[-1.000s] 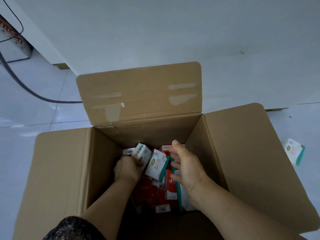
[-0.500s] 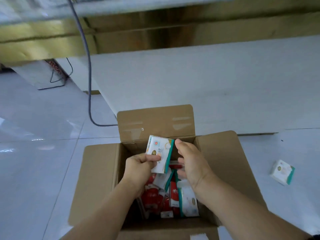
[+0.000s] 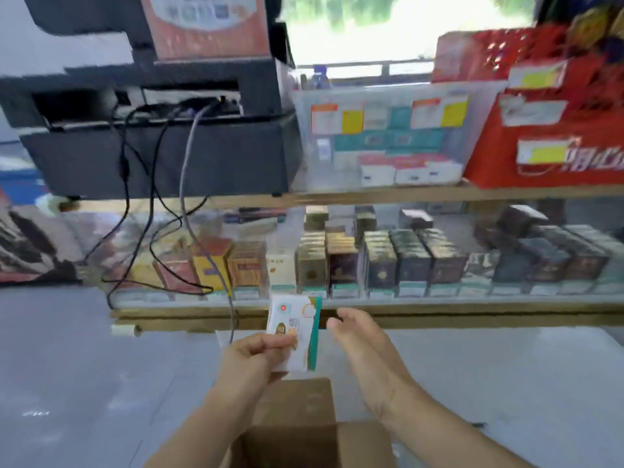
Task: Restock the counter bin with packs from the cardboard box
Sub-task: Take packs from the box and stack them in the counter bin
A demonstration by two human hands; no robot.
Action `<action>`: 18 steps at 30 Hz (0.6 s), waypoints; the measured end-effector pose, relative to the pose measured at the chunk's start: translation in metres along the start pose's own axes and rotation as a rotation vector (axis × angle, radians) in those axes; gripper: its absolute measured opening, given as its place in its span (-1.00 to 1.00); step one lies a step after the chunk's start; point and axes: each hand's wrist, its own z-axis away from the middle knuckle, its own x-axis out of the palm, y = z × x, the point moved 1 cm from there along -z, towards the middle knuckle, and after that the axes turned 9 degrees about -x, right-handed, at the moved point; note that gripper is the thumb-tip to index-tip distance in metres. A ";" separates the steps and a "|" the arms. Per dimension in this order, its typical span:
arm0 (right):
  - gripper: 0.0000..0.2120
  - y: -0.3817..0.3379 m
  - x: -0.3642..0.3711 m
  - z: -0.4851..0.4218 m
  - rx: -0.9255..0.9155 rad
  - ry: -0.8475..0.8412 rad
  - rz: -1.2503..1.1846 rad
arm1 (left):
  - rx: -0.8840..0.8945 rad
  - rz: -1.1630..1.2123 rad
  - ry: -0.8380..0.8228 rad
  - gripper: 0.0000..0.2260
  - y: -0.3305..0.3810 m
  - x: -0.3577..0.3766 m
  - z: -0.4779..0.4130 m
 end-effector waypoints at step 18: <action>-0.38 -0.298 -0.074 -0.028 -0.652 0.107 0.443 | 0.321 0.055 -0.239 -0.84 0.289 0.092 0.120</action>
